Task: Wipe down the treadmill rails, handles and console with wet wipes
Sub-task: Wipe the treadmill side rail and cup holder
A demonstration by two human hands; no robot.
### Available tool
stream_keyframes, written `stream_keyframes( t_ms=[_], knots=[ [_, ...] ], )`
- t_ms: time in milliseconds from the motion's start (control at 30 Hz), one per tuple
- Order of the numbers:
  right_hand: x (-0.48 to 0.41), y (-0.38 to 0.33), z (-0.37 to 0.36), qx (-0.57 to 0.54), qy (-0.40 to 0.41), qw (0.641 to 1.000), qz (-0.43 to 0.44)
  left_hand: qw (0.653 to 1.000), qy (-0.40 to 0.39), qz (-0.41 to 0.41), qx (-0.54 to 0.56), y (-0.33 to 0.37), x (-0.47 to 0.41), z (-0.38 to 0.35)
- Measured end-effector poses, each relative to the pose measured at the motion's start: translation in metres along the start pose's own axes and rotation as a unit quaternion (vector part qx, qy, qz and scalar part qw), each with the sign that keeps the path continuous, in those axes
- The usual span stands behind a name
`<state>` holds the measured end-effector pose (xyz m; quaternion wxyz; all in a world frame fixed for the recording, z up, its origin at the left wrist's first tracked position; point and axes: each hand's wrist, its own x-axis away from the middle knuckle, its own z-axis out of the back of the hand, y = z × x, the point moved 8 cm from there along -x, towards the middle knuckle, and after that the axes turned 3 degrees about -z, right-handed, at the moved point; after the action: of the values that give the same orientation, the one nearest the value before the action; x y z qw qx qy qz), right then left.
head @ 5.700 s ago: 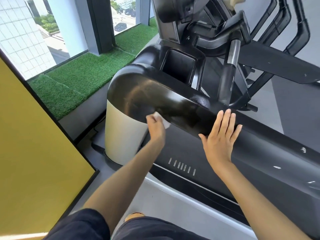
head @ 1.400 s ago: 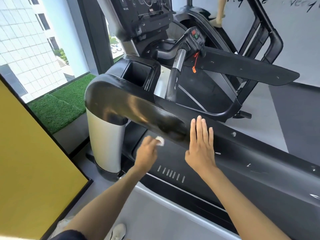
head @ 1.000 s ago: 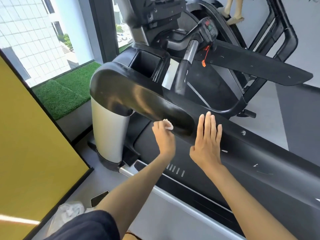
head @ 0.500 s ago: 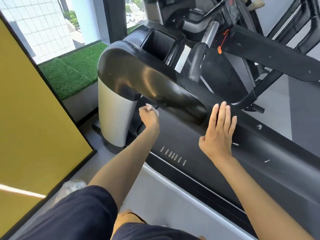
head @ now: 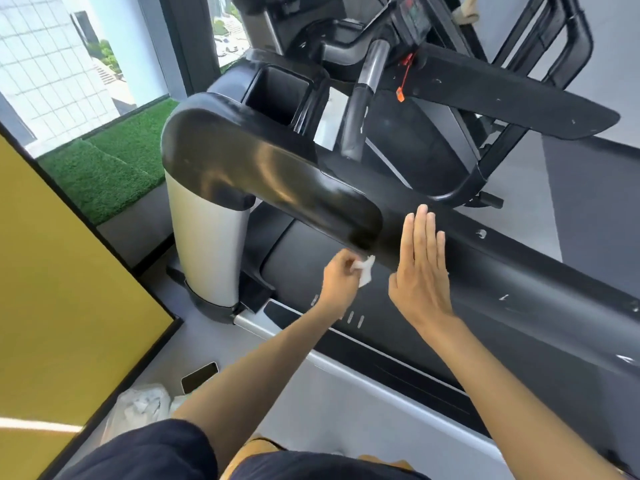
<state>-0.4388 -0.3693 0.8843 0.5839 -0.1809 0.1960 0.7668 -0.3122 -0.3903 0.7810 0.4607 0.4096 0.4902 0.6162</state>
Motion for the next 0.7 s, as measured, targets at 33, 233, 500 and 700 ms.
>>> stream_keyframes(
  t_ms=[33, 233, 500, 700],
  knots=[
    [0.012, 0.004, 0.001, -0.003, 0.011, 1.000, -0.004, 0.998, 0.055, 0.039, 0.015, -0.010, -0.005, 0.017],
    [0.059, 0.046, 0.000, -0.013, 0.006, 0.993, -0.118, 0.977, 0.191, 0.059, 0.078, 0.031, 0.007, 0.010],
    [0.072, 0.090, 0.012, -0.022, 0.010, 0.980, -0.195, 0.993, -0.057, -0.100, -0.038, 0.057, 0.065, -0.095],
    [0.067, 0.102, 0.022, -0.023, 0.008, 0.978, -0.207, 0.959, 0.061, -0.248, -0.125, 0.077, 0.052, -0.023]
  ],
)
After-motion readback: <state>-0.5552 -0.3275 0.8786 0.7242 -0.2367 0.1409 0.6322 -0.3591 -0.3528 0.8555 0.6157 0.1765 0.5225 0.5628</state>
